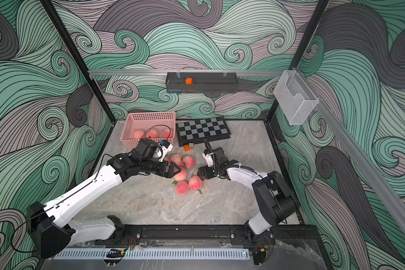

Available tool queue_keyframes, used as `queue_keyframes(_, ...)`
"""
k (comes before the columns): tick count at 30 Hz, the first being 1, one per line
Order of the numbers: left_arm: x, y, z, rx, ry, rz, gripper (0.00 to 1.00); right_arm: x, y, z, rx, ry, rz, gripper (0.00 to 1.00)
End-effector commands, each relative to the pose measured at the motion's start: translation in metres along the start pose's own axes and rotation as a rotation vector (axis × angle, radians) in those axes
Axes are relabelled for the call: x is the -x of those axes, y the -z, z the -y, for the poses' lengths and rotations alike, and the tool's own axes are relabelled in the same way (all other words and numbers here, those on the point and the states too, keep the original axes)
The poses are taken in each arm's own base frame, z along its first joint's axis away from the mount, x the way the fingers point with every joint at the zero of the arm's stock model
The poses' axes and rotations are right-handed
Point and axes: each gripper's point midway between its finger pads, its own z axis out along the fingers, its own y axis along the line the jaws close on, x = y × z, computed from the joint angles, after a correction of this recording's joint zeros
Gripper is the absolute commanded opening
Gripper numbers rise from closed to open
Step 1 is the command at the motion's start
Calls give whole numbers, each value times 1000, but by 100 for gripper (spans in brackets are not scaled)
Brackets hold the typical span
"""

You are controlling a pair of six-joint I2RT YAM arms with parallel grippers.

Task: Put the peaches into the basket
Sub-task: Pick up the peach from the center of the board.

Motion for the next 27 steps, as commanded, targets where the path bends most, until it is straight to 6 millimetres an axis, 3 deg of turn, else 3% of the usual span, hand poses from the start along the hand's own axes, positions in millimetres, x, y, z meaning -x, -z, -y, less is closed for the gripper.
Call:
queue_keyframes(1,4,-1,6,-23,-4,14,86,0,-4,1,9,-14,1,92)
queue_keyframes(16,11,-2,5,-13,20,38,86,-4,-1,1,15,-5,9,71)
queue_keyframes(22,14,-2,6,-12,57,29,86,10,18,-8,43,59,96,70)
queue_keyframes(27,19,-3,17,-79,97,17,86,21,47,-23,82,143,215,70)
